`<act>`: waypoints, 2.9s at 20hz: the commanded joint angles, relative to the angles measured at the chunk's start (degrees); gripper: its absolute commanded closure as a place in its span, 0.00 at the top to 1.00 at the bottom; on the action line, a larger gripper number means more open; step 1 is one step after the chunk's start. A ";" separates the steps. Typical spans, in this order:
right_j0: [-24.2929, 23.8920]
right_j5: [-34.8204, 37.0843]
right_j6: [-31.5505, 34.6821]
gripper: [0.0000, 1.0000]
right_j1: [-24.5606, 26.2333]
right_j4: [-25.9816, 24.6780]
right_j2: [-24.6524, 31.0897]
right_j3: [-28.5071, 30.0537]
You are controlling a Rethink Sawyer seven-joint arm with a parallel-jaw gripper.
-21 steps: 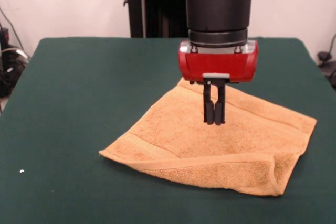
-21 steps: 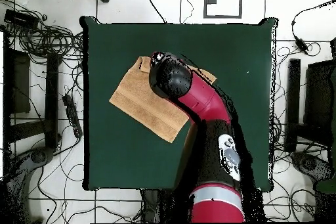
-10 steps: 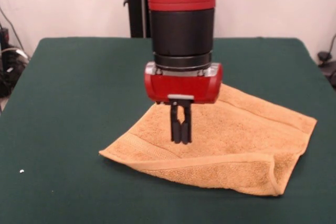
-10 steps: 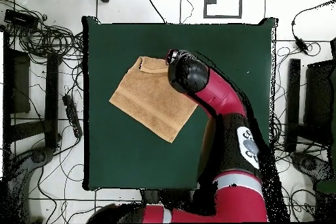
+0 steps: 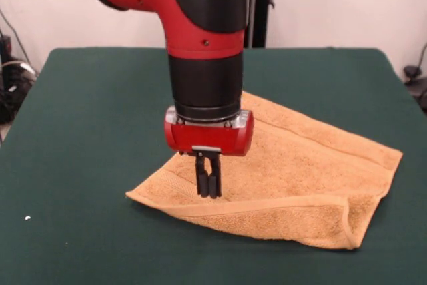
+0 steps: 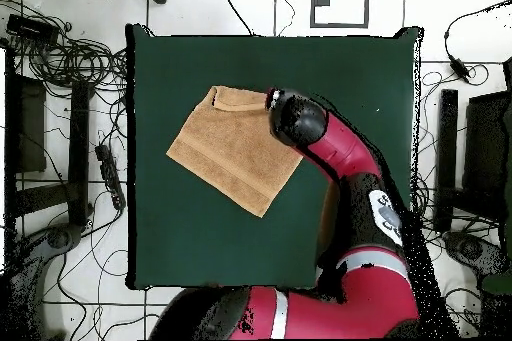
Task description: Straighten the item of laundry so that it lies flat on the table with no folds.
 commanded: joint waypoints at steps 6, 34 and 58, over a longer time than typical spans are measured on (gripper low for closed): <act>-0.10 -3.71 10.14 0.00 3.70 -2.09 12.06 3.52; -4.43 1.79 7.28 0.00 -1.92 -8.10 8.09 10.49; -10.30 -9.90 11.85 0.00 2.97 -12.99 14.08 16.63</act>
